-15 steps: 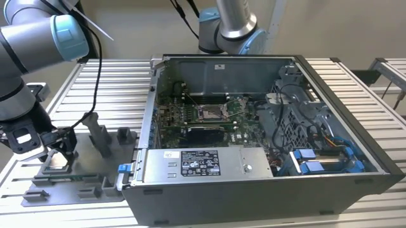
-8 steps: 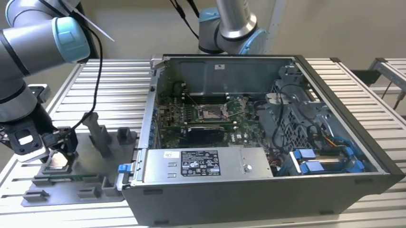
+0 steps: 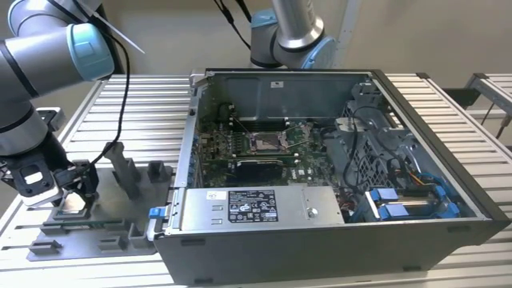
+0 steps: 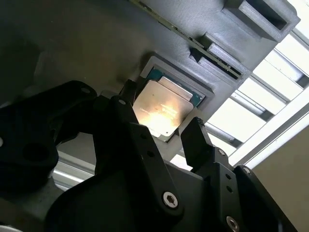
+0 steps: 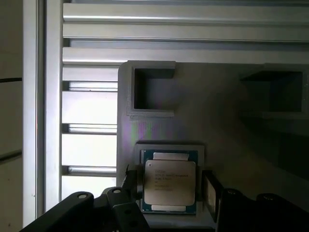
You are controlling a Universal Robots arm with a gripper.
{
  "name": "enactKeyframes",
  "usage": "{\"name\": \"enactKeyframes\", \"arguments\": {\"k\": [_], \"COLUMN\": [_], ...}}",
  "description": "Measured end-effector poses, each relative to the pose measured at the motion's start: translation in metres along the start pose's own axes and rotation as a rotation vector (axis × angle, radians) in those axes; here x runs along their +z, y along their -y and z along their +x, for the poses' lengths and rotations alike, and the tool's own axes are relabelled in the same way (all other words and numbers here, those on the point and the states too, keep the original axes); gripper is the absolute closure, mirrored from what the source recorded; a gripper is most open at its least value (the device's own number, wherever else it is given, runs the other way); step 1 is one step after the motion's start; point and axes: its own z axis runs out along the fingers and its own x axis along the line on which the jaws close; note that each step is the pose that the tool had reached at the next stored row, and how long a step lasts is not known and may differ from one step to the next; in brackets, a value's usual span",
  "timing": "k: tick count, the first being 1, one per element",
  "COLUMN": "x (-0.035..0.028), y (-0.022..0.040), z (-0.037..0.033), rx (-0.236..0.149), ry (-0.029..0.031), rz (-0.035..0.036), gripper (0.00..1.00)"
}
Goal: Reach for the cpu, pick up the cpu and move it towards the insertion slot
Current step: 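Pick up the cpu and move it towards the insertion slot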
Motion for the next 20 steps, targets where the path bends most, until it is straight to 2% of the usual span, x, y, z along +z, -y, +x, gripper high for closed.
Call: {"name": "enactKeyframes", "arguments": {"k": [12,13,18,20], "x": [0.0032,0.0034,0.0037,0.0021], "y": [0.0001,0.0001,0.0001,0.0], "z": [0.0,0.0,0.0,-0.0001], "rx": [0.0,0.0,0.0,0.001], "ry": [0.001,0.0012,0.0014,0.0019], "rz": [0.0,0.0001,0.0,-0.0004], "gripper": [0.0,1.0,1.0,1.0]}}
